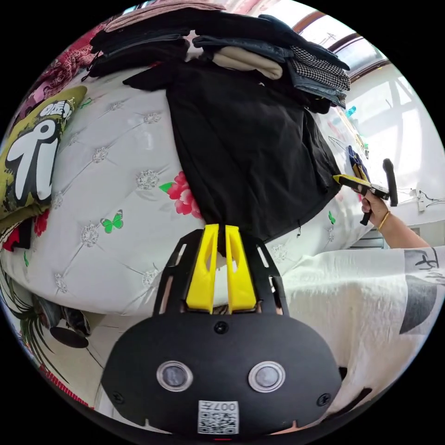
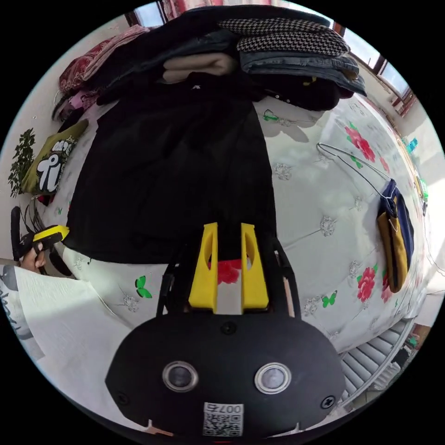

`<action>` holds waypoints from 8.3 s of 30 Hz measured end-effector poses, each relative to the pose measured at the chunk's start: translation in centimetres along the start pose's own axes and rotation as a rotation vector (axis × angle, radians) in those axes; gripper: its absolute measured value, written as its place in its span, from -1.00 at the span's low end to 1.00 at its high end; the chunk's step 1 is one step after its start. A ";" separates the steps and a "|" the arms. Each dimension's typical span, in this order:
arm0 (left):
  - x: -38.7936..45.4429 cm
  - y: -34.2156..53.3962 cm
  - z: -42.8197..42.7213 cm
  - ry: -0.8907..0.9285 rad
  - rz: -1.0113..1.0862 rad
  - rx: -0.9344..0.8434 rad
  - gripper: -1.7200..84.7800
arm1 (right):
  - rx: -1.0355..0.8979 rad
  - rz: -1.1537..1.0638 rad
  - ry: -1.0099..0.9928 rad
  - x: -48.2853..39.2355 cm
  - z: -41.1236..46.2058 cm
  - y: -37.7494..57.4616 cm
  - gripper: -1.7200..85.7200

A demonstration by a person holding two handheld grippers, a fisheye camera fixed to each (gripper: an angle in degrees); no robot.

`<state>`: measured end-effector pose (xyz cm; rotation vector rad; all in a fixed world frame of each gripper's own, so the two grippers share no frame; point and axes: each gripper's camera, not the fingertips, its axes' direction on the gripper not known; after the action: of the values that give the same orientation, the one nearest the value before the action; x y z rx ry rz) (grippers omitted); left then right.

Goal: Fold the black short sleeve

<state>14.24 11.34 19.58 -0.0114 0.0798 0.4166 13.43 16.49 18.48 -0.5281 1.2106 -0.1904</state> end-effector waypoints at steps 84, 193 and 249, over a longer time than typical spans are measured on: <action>-8.9 26.4 -15.1 0.721 -0.234 0.554 -0.98 | 0.390 0.081 -0.592 19.3 -18.9 33.7 -0.97; 11.1 6.7 -9.5 0.174 0.454 0.118 -0.98 | 0.198 -0.246 -0.461 -15.0 -13.6 8.2 -0.97; 4.8 0.2 0.9 -0.193 0.078 -0.141 -0.85 | -0.175 -0.378 -0.077 -11.7 2.6 6.5 -0.97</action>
<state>18.54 13.51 20.08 -0.1069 -0.1394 0.4989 10.77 27.69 25.75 -0.9098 1.0493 -0.3834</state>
